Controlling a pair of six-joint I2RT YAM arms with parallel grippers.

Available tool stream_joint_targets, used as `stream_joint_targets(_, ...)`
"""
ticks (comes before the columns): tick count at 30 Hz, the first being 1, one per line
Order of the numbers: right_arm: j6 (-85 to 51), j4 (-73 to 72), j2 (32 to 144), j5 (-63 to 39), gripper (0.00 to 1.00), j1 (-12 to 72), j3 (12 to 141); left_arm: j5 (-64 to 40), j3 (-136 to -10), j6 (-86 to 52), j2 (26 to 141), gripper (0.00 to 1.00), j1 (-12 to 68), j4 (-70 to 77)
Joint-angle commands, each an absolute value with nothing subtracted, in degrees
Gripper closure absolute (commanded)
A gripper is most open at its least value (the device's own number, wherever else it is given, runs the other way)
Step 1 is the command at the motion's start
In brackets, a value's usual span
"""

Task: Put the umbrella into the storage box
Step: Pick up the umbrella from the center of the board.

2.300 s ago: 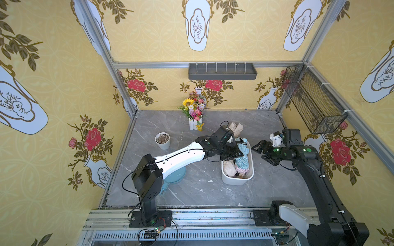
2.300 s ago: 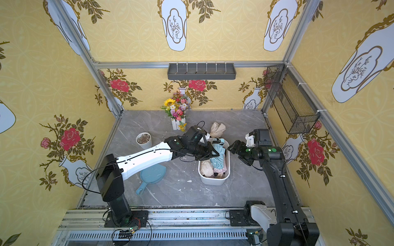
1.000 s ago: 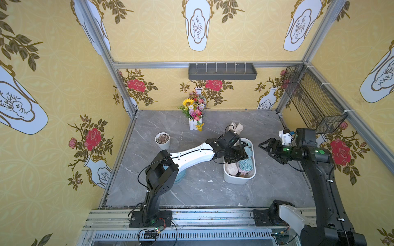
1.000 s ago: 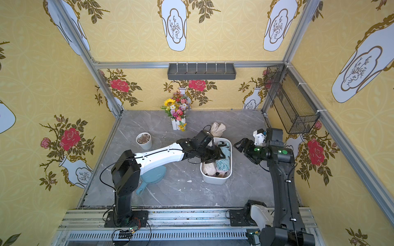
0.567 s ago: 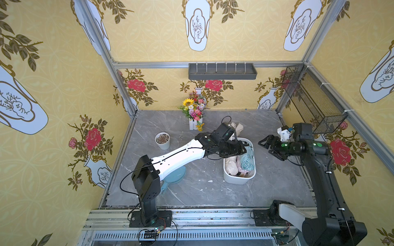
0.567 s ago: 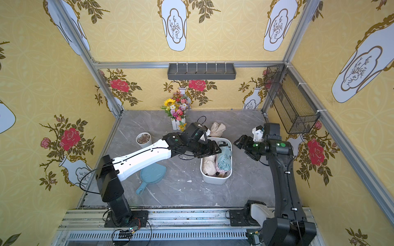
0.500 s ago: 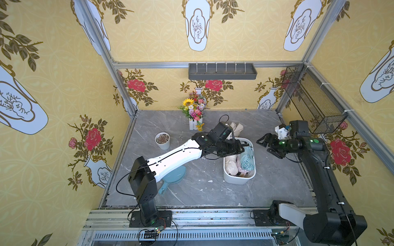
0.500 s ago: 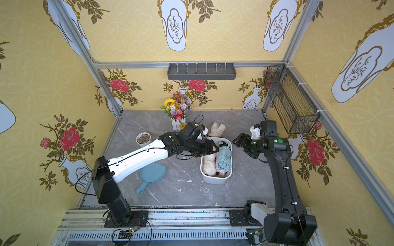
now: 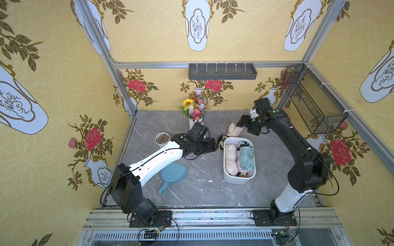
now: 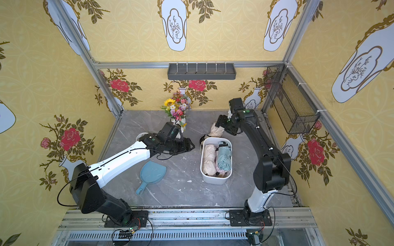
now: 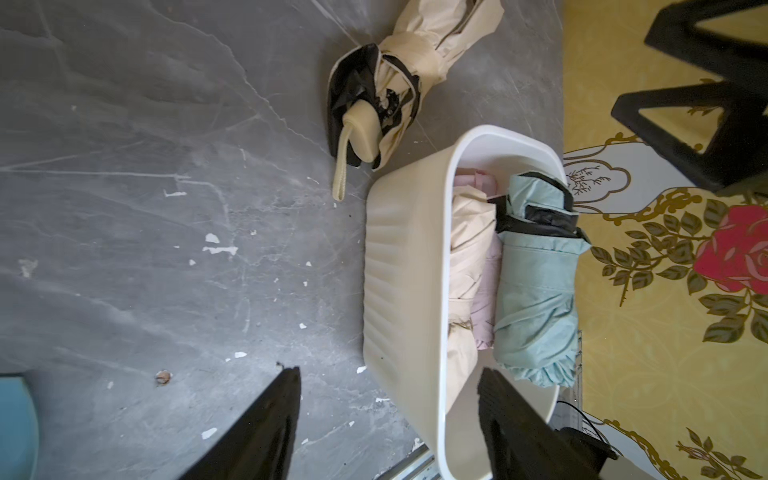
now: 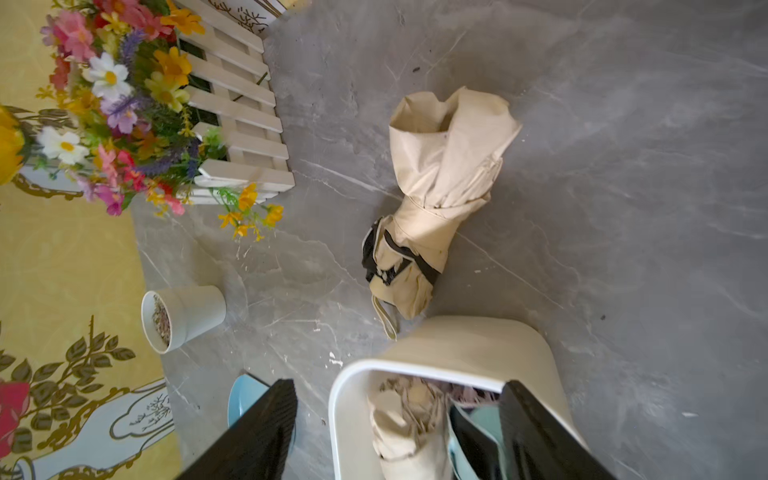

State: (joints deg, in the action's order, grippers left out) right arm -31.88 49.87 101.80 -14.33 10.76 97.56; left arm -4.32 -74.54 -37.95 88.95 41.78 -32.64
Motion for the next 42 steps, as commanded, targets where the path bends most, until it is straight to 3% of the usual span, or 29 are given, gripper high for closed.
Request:
stream_joint_targets(1, -35.37, 49.43, 107.95, -9.27, 0.19, 12.81, 103.05, -5.46, -72.95, -34.49, 89.25, 0.27, 40.66, -32.06)
stream_joint_targets(8, -40.26, 50.97, 119.09, -5.36, 0.17, 14.93, 111.21, -6.46, -68.91, -31.44, 89.56, 0.27, 39.04, -32.15)
stream_joint_targets(23, -47.42, 49.49, 131.39, -2.38, 0.11, 18.66, 112.66, -8.15, -62.73, -29.69, 90.45, 0.25, 35.63, -28.49)
stream_joint_targets(27, -48.32, 48.89, 133.98, -2.58, 0.14, 18.69, 114.17, -8.5, -62.5, -28.84, 90.7, 0.25, 34.48, -28.58)
stream_joint_targets(31, -48.33, 50.36, 137.07, -2.89, 0.22, 18.41, 117.05, -8.7, -62.06, -28.33, 90.75, 0.25, 33.93, -28.69)
stream_joint_targets(39, -47.82, 47.97, 136.77, -4.09, 0.58, 17.93, 117.32, -8.45, -61.04, -28.46, 89.48, 0.25, 33.66, -29.56)
stream_joint_targets(42, -46.32, 47.07, 135.0, -4.62, 0.66, 17.9, 119.06, -7.96, -61.11, -28.61, 88.71, 0.25, 33.65, -30.57)
